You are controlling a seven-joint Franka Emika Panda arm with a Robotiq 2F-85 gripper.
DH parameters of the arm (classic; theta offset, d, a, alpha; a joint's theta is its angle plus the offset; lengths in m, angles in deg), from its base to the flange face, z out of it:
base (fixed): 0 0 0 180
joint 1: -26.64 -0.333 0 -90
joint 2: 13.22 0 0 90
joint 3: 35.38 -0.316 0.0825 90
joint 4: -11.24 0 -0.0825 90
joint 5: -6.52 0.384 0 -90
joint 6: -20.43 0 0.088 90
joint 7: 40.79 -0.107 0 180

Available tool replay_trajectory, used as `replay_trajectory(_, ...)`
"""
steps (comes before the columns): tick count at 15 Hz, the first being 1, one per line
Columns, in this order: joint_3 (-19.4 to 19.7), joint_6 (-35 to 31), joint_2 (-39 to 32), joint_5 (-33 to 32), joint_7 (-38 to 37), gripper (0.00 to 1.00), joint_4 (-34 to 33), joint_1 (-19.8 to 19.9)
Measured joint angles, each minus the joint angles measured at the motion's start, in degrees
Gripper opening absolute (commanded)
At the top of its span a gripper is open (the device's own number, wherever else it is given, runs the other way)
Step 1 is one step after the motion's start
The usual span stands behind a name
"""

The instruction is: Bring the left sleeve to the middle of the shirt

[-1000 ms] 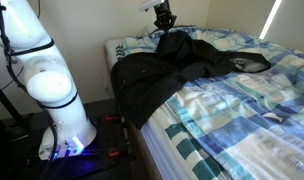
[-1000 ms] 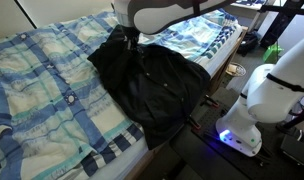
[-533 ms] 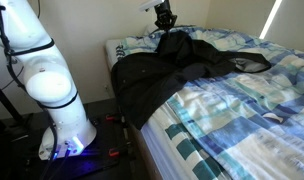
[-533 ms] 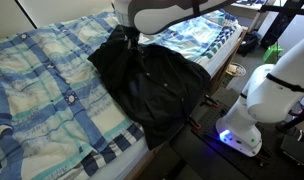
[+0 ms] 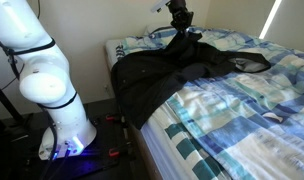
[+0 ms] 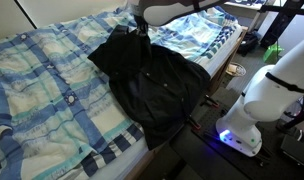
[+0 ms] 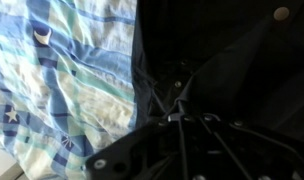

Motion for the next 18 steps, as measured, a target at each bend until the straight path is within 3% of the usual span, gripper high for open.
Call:
replay_trajectory(12, 0.96, -6.33, -1.98, -12.02, -19.36, 0.0, 4.67, 4.47)
replay_trajectory(18, 0.87, -6.43, -5.49, -12.87, -20.58, 0.01, 4.68, 3.71)
